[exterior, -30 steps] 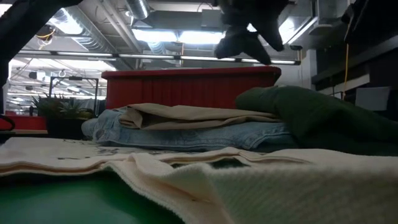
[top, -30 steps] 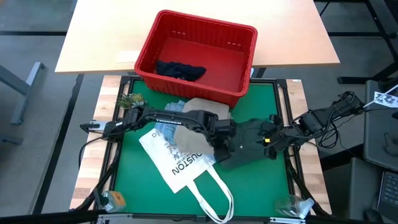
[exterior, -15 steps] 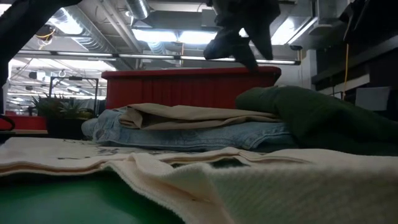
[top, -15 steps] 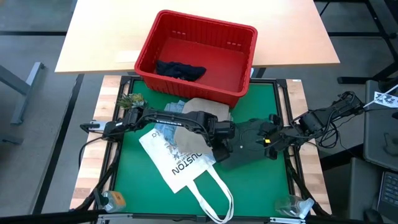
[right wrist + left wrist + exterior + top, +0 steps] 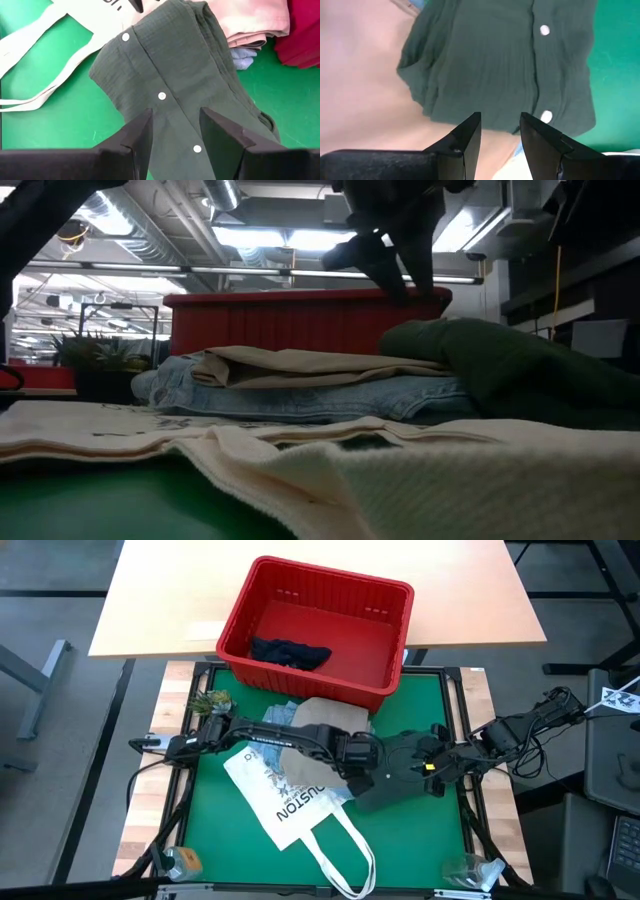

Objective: Fold Laundry from Bin
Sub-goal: Stack the green shirt on top of the beige shorts

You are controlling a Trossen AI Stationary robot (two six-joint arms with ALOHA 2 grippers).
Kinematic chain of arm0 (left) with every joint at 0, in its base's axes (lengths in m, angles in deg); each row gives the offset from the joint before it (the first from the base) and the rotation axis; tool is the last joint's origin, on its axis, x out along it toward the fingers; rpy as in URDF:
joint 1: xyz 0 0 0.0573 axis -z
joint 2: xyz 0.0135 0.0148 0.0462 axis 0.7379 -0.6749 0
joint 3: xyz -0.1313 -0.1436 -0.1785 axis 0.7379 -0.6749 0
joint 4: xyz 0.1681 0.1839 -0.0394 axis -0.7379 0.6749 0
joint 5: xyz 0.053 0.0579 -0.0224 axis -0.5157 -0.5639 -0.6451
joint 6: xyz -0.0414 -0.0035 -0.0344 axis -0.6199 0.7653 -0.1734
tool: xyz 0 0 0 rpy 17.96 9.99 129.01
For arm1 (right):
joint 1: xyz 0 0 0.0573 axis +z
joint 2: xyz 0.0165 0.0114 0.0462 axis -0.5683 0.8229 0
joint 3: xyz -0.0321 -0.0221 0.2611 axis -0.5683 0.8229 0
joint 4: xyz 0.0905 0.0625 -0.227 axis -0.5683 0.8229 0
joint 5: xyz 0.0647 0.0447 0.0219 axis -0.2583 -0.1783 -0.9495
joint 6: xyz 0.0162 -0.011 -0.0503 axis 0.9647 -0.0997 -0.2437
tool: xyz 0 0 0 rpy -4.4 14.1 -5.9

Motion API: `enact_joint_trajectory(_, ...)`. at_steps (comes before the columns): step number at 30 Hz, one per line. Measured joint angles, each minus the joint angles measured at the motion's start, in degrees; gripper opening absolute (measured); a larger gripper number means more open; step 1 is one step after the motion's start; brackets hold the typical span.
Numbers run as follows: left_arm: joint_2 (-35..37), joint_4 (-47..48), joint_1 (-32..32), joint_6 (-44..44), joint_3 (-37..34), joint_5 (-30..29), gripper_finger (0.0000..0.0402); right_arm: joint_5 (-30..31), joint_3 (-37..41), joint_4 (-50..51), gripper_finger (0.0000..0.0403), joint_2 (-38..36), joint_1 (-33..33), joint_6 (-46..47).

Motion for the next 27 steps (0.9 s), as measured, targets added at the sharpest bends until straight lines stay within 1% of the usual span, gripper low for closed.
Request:
enact_joint_trajectory(9, 0.00, -2.29, 0.01, 0.00, 0.00, 0.09, 0.0131, 0.00, 0.00, 0.00, 0.0163, 0.00, 0.00, 0.00)
enact_joint_trajectory(27, 0.00, -2.90, 0.01, 0.02, 0.00, 0.10, 0.0131, 0.00, 0.00, -0.03, 0.0163, 0.00, 0.00, 0.15)
